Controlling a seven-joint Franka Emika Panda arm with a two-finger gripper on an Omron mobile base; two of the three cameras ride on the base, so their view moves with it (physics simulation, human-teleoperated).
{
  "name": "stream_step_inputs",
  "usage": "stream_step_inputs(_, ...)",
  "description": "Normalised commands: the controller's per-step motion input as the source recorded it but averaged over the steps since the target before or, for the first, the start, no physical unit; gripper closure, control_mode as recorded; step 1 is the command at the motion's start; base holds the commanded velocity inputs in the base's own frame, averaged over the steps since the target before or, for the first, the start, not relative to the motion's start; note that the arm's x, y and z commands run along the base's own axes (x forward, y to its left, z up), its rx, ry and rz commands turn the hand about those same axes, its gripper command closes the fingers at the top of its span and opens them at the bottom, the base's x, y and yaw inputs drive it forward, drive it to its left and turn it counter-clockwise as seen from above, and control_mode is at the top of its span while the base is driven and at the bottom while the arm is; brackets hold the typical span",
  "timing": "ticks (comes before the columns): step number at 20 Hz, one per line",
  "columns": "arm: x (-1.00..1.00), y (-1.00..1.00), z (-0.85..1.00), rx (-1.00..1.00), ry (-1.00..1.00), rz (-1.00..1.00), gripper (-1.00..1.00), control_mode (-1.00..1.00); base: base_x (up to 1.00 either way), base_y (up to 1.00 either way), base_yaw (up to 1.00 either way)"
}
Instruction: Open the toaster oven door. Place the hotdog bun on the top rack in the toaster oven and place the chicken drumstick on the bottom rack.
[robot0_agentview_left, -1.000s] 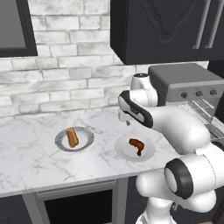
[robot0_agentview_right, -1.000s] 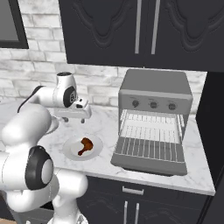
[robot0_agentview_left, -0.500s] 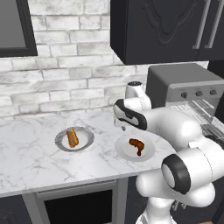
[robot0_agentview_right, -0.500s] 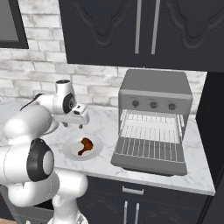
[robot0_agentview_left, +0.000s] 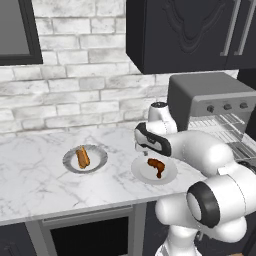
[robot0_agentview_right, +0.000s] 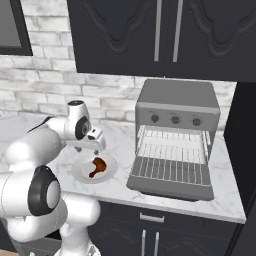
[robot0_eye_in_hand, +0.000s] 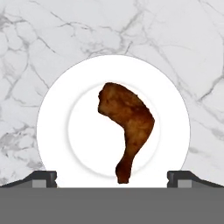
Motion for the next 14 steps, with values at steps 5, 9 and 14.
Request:
stream_step_inputs(5,0.00,-0.25,-0.16,0.00,0.00,0.10,-1.00,-1.00,0.00,0.00,0.00)
stream_step_inputs(9,0.01,-0.26,-0.30,0.00,0.00,0.17,-1.00,-1.00,0.00,0.00,0.00)
stream_step_inputs(14,0.03,0.00,-0.32,0.00,0.00,0.21,-1.00,-1.00,0.00,0.00,0.00)
